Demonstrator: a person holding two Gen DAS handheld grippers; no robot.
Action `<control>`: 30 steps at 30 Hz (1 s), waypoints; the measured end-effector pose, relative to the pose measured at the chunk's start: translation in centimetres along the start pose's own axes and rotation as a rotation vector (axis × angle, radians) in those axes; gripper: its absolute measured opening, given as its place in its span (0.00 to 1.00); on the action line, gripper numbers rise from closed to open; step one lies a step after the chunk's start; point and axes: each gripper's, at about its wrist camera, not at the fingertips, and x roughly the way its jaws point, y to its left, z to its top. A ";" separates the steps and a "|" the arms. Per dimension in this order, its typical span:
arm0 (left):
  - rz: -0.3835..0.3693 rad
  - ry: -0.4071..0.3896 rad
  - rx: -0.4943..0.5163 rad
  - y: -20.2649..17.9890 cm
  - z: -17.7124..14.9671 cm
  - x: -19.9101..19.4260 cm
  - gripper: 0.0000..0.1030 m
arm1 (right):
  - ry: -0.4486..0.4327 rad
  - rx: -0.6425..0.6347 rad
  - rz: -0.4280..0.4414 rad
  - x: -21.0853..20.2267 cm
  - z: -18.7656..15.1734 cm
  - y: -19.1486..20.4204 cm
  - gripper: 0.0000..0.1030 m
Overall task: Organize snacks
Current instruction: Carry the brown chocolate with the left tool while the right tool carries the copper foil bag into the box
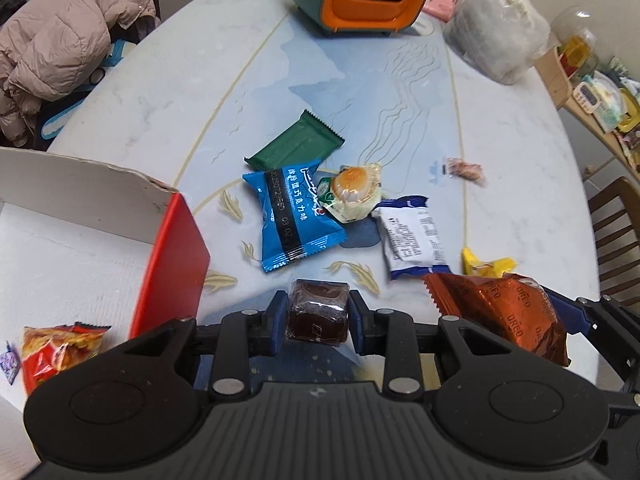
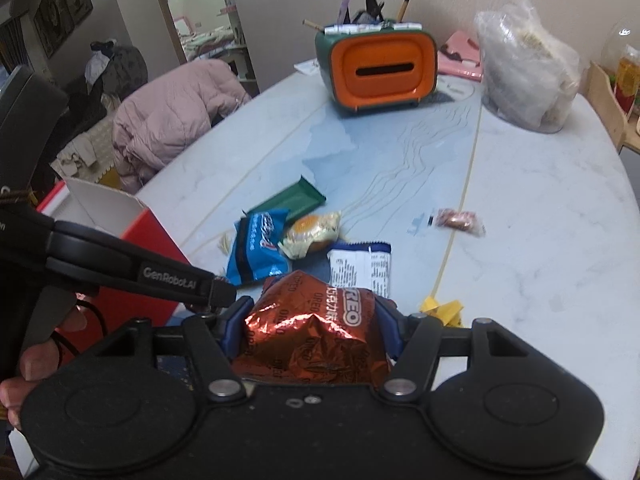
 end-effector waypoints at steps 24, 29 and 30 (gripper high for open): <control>-0.042 -0.037 0.039 7.3 -3.0 -10.8 0.30 | -0.072 -0.070 0.033 -8.2 -0.2 9.9 0.61; -0.034 -0.047 0.030 10.7 -3.4 -12.4 0.30 | -0.071 -0.104 0.050 -8.1 0.0 13.5 0.61; -0.032 -0.046 0.027 11.5 -3.4 -12.7 0.30 | -0.071 -0.111 0.052 -8.0 0.1 14.2 0.61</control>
